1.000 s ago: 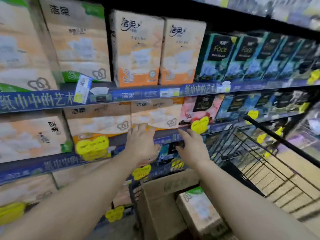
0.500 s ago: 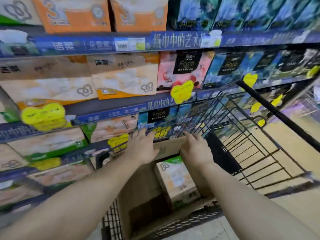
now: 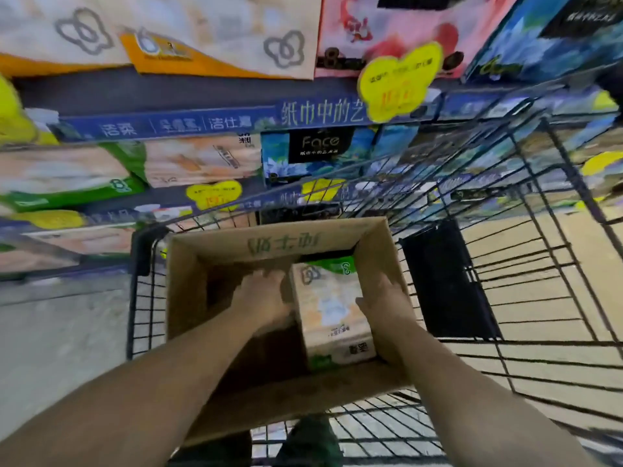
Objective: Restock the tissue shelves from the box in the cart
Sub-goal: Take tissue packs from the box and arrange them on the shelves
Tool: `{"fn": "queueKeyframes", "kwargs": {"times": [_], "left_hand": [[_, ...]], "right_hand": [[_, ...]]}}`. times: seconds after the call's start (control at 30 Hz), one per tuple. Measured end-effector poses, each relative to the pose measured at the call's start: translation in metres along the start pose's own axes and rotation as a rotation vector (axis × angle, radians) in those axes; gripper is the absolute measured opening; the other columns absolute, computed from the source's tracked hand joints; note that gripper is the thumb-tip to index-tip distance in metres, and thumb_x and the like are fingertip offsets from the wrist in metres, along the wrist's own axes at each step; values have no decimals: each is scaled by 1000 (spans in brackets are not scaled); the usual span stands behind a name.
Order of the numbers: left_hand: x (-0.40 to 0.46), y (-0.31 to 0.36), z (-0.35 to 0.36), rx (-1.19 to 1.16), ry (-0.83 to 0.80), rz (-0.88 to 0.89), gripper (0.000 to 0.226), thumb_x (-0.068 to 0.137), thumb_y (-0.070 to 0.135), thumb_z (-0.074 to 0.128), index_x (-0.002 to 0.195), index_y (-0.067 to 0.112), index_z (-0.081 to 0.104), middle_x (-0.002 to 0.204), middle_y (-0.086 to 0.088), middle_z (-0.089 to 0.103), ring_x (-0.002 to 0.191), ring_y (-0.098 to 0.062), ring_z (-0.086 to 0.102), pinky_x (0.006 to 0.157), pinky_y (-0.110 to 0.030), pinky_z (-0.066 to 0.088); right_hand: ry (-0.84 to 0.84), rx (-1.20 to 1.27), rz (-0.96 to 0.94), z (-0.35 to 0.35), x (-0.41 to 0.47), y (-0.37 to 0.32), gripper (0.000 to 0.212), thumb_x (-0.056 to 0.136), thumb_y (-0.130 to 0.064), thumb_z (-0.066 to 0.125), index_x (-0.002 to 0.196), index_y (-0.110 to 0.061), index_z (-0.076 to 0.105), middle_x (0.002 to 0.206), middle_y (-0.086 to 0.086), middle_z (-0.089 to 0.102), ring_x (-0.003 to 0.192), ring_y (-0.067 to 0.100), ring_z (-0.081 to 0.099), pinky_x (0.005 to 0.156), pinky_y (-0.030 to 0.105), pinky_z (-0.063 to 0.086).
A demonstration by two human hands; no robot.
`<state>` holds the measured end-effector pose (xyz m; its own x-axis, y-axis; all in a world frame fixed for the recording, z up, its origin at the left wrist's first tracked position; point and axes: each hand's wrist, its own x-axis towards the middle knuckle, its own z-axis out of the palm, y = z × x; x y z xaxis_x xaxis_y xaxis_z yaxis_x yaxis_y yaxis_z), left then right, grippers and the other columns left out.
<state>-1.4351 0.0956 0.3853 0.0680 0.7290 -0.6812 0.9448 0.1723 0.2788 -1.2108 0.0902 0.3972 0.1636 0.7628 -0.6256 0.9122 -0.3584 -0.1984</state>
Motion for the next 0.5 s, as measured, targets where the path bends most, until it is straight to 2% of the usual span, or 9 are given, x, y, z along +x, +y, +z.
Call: {"fn": "queueKeyframes", "kwargs": {"times": [0.07,0.17,0.23,0.3,0.33,0.37,0.4,0.47,0.5], "left_hand": [[16,2,27,-81,-78,-106,81,77,63,61,143,22,37,144,-9,43,129,-31,42,106,-39,39],[34,6,60,-251,-127,-291,62,87,49,61,131,5,53,133,-18,54,123,-36,50,101,-38,41],[42,13,79,-436,-183,-331,55,91,30,63,134,-2,49,139,-18,49,129,-34,45,95,-23,38],[49,17,99,-620,-234,-300,62,91,12,64,145,2,35,152,-12,33,137,-26,34,84,-7,29],[53,19,106,-691,-238,-317,73,89,11,65,150,5,24,157,-7,23,140,-24,29,87,-8,28],[58,18,113,-741,-246,-341,82,88,13,67,152,9,16,158,-2,18,140,-22,27,96,-13,30],[61,18,119,-787,-255,-351,85,87,13,69,152,13,14,156,3,19,138,-19,29,102,-21,33],[66,11,130,-902,-233,-362,82,84,10,71,149,13,23,152,4,28,132,-17,36,96,-27,41],[66,7,132,-938,-202,-390,85,83,10,72,150,13,20,150,4,32,131,-19,37,95,-29,41]], "right_hand": [[-124,24,26,16,31,14,68,92,-39,56,145,-10,25,135,18,48,119,36,51,89,37,45],[-269,77,76,40,62,30,69,95,-37,54,146,-1,25,139,19,48,125,33,49,93,33,43],[-319,161,118,55,75,36,74,95,-34,56,151,-6,17,144,14,44,126,30,48,87,27,40],[-342,226,120,68,83,38,77,93,-31,58,153,-12,12,146,10,41,125,28,48,84,27,39],[-341,240,106,73,86,37,76,93,-29,59,152,-13,15,146,9,42,125,27,49,84,27,39],[-344,244,91,76,89,35,75,92,-28,61,152,-13,18,146,8,42,125,26,49,82,26,40],[-354,249,97,81,93,33,73,91,-28,62,151,-12,23,145,7,44,125,26,50,79,24,39],[-396,243,109,88,95,28,62,90,-28,63,143,-8,37,137,11,51,119,28,53,83,25,43],[-419,222,105,92,94,27,54,90,-30,62,137,-9,44,133,13,53,117,30,54,90,30,46]]}}
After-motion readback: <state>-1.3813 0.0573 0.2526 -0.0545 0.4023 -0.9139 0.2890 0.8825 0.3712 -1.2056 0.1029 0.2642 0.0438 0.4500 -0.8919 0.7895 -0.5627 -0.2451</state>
